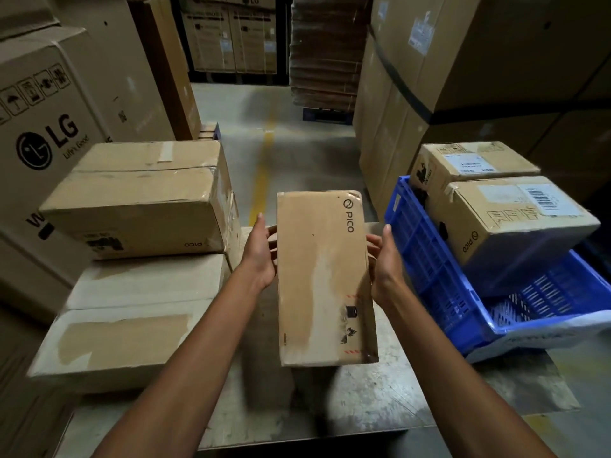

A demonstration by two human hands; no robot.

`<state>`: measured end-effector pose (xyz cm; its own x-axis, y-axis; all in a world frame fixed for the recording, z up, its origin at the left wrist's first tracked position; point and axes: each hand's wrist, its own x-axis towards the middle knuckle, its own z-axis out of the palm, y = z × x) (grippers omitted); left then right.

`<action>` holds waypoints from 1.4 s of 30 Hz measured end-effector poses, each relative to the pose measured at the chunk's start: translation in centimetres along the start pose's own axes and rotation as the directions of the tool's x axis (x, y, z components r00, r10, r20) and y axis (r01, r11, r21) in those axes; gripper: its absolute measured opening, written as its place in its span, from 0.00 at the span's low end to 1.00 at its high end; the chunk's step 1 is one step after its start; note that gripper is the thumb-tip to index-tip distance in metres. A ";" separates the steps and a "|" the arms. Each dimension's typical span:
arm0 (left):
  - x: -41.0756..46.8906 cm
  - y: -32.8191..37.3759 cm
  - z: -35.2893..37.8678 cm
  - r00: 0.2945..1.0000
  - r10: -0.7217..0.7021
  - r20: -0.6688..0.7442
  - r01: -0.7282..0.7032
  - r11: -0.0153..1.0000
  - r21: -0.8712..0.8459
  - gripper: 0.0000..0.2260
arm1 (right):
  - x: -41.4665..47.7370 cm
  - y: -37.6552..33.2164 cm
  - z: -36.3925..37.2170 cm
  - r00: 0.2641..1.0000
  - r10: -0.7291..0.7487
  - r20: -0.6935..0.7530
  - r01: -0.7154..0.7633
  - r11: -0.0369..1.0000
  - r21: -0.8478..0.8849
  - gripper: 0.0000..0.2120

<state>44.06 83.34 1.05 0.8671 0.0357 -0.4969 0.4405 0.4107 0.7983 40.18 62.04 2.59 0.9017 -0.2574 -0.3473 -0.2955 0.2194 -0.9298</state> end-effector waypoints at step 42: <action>-4.9 0.5 3.4 0.650 0.496 0.576 -0.463 -0.343 0.817 0.16 | -0.5 -2.6 3.1 0.740 -0.323 0.590 0.562 -0.183 -0.806 0.14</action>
<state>40.87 80.25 5.08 0.9158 -0.2977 0.2696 -0.3623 -0.9020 0.2347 41.44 64.53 5.58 0.9490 0.2934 0.1152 0.3067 -0.9438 -0.1232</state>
